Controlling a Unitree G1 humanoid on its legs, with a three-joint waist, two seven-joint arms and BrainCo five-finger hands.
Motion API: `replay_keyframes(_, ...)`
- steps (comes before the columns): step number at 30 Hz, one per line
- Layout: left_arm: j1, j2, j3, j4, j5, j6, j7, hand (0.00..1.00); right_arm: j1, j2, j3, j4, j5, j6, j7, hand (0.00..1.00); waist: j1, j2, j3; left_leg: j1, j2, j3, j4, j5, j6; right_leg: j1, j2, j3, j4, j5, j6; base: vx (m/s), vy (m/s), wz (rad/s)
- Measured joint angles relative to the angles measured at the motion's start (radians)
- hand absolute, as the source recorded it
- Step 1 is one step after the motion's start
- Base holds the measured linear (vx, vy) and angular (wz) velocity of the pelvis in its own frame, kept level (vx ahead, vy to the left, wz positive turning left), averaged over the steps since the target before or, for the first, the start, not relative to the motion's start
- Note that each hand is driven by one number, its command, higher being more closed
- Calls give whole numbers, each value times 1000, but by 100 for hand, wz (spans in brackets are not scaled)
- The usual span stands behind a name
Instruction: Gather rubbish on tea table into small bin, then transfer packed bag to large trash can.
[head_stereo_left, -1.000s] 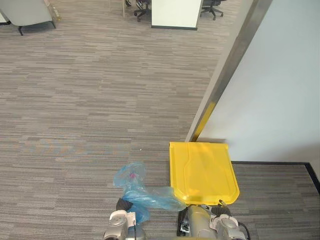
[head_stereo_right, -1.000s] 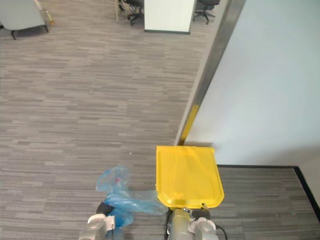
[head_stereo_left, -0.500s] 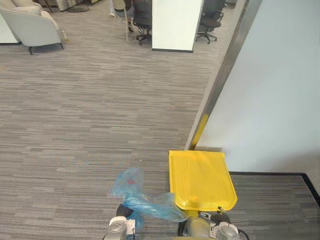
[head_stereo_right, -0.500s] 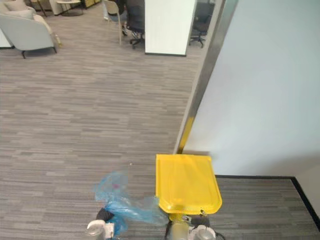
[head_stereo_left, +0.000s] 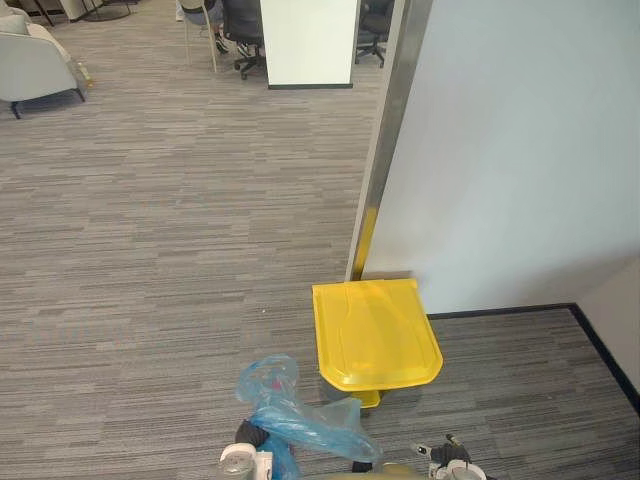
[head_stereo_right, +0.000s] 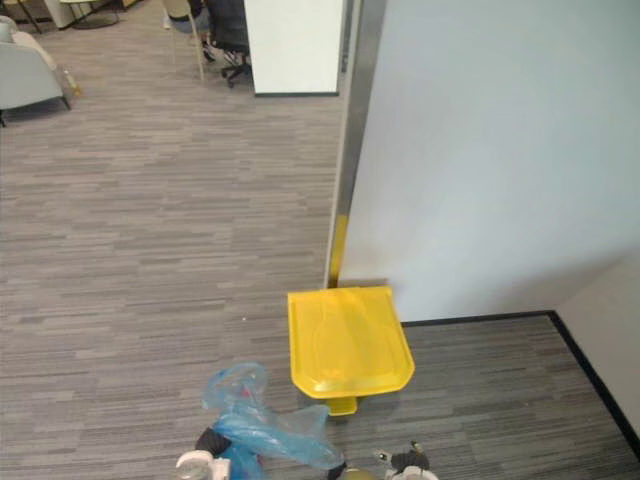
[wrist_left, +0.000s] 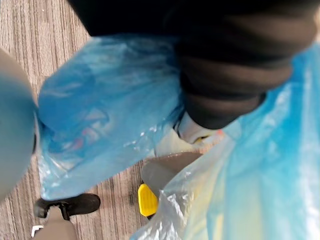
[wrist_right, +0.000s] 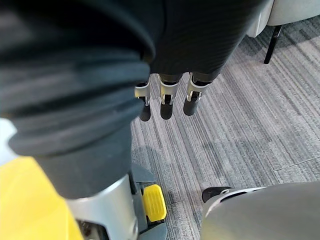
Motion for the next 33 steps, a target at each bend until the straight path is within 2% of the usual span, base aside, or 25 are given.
replay_keyframes(3, 3, -5, 43, -19, -1, 0, 1, 100, 2, -1, 26, -35, 0, -2, 0, 0, 1, 8, 31, -28, 16, -5, 151, -72, -3, -10, -7, 26, 77, -43, 5, -47, 63, -11)
replay_keyframes(7, 8, -7, 76, -23, -12, -1, 3, 100, -1, 3, 51, -62, 0, -3, -1, 0, 4, 3, 35, -55, -6, -46, 181, -74, -1, -52, -12, 66, 100, -39, 10, -13, 49, -26)
replay_keyframes(11, 18, -8, 75, -31, -21, 0, 9, 100, -7, 3, 47, -60, -1, -4, -1, 0, 6, 10, 38, -35, -32, -50, 121, -78, 7, -81, -3, 121, 82, -3, 16, -13, 51, -43)
replay_keyframes(14, 18, -6, 75, -30, -21, 3, 11, 100, -8, 3, 49, -61, -6, -3, -1, 0, 6, 8, 39, -26, -38, 7, 112, -85, 20, -87, 16, 180, 42, 37, 27, -19, 75, -60)
replay_keyframes(17, 9, 6, 52, -35, -22, 4, 17, 100, -26, 3, 83, -61, -9, 3, -1, 0, 8, -5, 46, -46, -46, 100, 117, -91, 32, -145, 26, 247, 30, 91, 42, -46, 95, -89)
replay_keyframes(18, 6, 11, 34, -39, -24, 4, 18, 100, -44, 5, 94, -63, -8, 4, -2, 0, 5, -5, 50, -72, -34, 140, 118, -82, 48, -170, 9, 193, 23, 103, 23, -61, -11, -43)
replay_keyframes(19, -5, 9, 34, -42, -28, 3, 19, 100, -50, 8, 89, -66, -7, 5, -2, 0, 3, -4, 54, -78, -34, 148, 118, -81, 49, -204, -13, 101, 130, 48, -18, -26, -20, -35)
replay_keyframes(21, -8, -1, 32, -69, -39, 4, 22, 100, -40, 12, 91, -62, -10, 11, -6, 0, 4, -9, 54, -59, -35, 153, 135, -81, 49, -170, -57, -46, 272, -75, -37, 101, -52, -12)
replay_keyframes(22, -5, 1, 33, -74, -39, 4, 22, 100, -38, 15, 92, -62, -10, 11, -6, 0, 7, -17, 52, -53, -40, 152, 142, -81, 49, -158, -59, -56, 262, -80, -41, 79, -58, -16)
replay_keyframes(23, -2, -9, 38, -76, -40, 4, 22, 100, -36, 17, 91, -63, -10, 7, -7, 0, 9, -12, 52, -48, -47, 132, 150, -75, 59, -131, -45, -62, 227, -80, -44, 7, -67, -29)
replay_keyframes(24, 7, -18, 39, -77, -41, 3, 22, 100, -35, 17, 91, -62, -11, 8, -7, 0, 23, 0, 46, -51, -47, 110, 142, -56, 71, -82, -28, -44, 128, -76, -52, -22, -79, -35)
replay_keyframes(25, 7, -23, 38, -79, -42, 3, 22, 100, -37, 14, 91, -60, -11, 9, -8, 0, 26, 9, 39, -63, -42, 101, 141, -44, 69, -78, -17, -42, 84, -52, -58, -38, -73, -27)
replay_keyframes(27, -1, -22, 36, -82, -42, -3, 22, 100, -44, 16, 91, -59, -10, 8, -9, 0, 25, 7, 38, -90, -54, 67, 121, 4, 63, -80, -16, -37, 29, -18, -61, -37, -76, 3)
replay_keyframes(28, -2, -23, 33, -80, -43, -4, 22, 100, -43, 11, 90, -54, -10, 10, -10, 0, 25, 3, 40, -95, -63, 38, 98, 30, 49, -81, -19, -41, 3, 0, -63, -35, -66, 13)
replay_keyframes(33, 8, -24, 36, -78, -44, -3, 23, 100, -32, 13, 86, -53, -9, 11, -15, 0, 24, 2, 43, -97, -66, -8, 92, 52, 37, -64, -30, -80, 3, 7, -73, -57, -35, 22)
